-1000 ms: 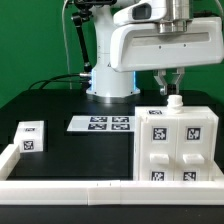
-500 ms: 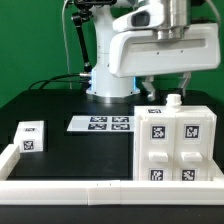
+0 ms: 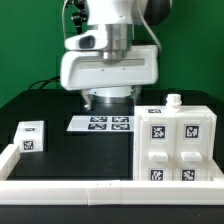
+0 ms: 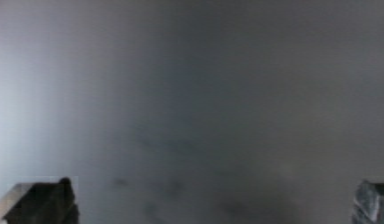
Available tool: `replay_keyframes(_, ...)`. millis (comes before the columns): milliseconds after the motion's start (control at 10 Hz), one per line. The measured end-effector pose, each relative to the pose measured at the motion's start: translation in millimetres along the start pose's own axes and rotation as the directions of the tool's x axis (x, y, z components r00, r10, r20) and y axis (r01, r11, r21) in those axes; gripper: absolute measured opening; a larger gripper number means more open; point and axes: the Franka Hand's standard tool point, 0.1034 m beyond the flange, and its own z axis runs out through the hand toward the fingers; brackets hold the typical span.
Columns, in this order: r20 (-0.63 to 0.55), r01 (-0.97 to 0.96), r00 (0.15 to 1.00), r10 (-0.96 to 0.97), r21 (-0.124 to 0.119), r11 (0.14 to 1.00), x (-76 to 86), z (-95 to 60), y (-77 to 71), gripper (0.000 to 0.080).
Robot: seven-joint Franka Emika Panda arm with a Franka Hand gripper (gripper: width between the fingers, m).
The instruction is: Assemble cabinet
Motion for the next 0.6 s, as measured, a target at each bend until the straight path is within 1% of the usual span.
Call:
replay_keyframes(100, 0.026, -0.013, 1.0, 0.012, 0.008, 1.0, -11.0, 1.5, 21.4, 0.0796)
replay_keyframes(200, 0.041, -0.007, 0.999, 0.006, 0.011, 1.0, -22.5, 5.4, 35.7, 0.0796)
replay_keyframes(300, 0.067, -0.028, 0.997, 0.026, 0.027, 0.999, -22.0, 2.7, 35.1, 0.0797)
replay_keyframes(400, 0.066, -0.012, 0.998, 0.01, 0.03, 0.999, -11.2, -1.9, 30.7, 0.0797)
replay_keyframes(600, 0.062, -0.004, 0.998, 0.002, 0.029, 1.0, -11.8, -0.3, 30.9, 0.0797)
